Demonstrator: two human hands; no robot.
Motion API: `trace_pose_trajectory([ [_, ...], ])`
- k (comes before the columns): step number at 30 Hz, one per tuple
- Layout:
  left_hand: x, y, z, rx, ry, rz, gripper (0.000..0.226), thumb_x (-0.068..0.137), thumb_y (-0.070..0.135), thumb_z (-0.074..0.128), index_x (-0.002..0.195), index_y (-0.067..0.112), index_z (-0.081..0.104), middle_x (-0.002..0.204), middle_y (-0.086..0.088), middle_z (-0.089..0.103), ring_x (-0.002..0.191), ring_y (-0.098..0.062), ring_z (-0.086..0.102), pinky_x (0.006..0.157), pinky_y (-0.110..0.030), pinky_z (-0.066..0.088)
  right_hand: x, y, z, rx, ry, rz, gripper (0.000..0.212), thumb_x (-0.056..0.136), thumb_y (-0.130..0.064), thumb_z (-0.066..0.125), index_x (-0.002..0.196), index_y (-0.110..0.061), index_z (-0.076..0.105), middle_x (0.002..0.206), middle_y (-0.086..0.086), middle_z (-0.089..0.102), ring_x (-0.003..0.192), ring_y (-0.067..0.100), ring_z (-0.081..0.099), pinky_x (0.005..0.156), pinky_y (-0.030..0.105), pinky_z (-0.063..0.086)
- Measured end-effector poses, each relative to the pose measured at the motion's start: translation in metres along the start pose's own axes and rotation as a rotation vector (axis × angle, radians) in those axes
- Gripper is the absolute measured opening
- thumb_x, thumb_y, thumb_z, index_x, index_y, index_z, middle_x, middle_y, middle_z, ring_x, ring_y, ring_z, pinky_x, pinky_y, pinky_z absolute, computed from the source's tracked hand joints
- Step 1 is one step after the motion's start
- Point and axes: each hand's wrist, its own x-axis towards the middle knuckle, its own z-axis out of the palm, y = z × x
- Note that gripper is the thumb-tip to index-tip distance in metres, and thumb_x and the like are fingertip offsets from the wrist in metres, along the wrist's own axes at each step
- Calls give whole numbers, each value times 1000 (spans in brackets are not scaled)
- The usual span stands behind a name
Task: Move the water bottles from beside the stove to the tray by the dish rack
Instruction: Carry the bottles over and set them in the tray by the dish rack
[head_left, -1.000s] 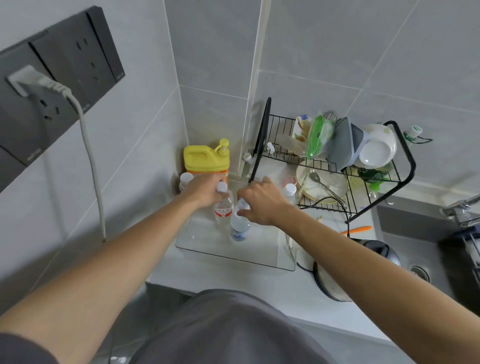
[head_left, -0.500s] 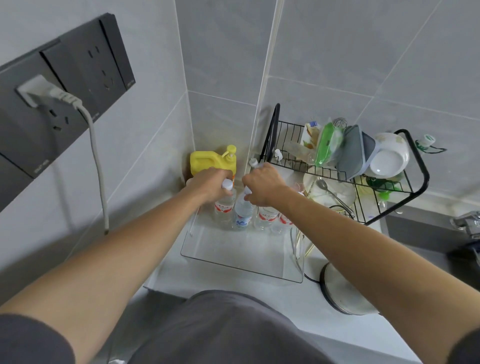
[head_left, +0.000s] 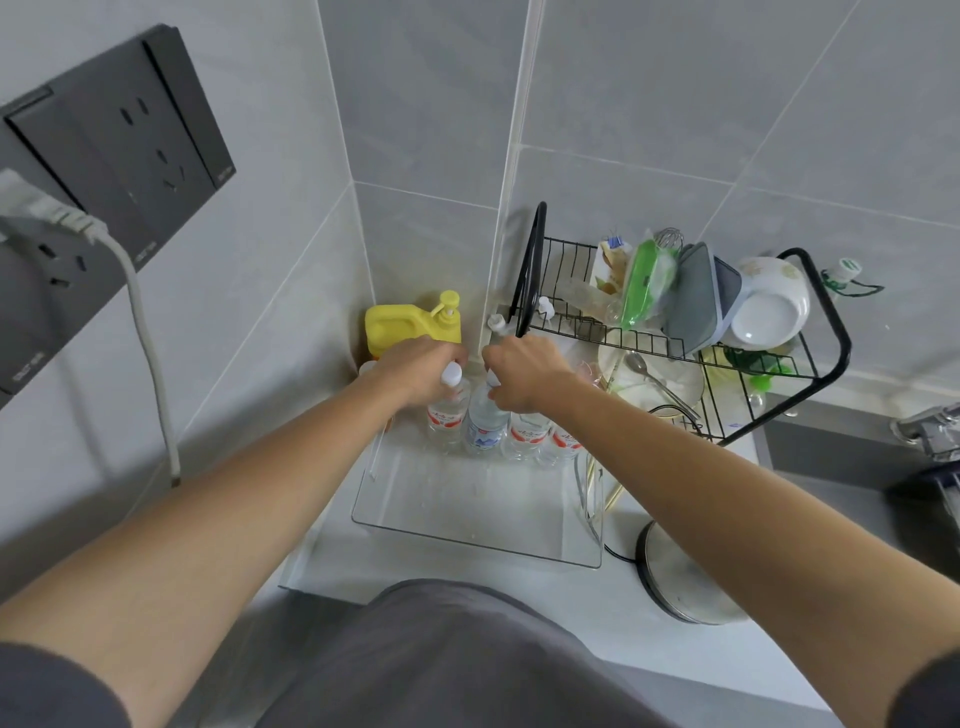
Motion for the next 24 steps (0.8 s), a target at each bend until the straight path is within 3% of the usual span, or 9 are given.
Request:
trace_pose_trajectory([
  [12, -2, -7, 13, -31, 145, 22, 18, 83, 27, 74, 96, 20, 64, 90, -6, 70, 82, -35, 64, 68, -44, 55, -1, 4, 0, 29, 15, 6, 41, 95, -43, 69, 122, -13, 64, 120, 11, 67, 111, 35, 66, 74, 37, 41],
  [20, 2, -9, 19, -39, 150, 10, 23, 84, 31, 77, 101, 22, 64, 92, -6, 70, 83, -34, 64, 64, -38, 47, 1, 5, 4, 90, 5, -25, 43, 93, -43, 72, 123, -14, 62, 120, 10, 66, 109, 34, 66, 74, 38, 45],
  [24, 2, -10, 20, -52, 128, 23, 22, 81, 31, 73, 98, 23, 62, 92, -4, 71, 84, -34, 66, 66, -42, 53, 2, 4, 5, 121, 9, -24, 42, 91, -42, 75, 120, -15, 63, 121, 8, 66, 109, 33, 66, 80, 41, 51],
])
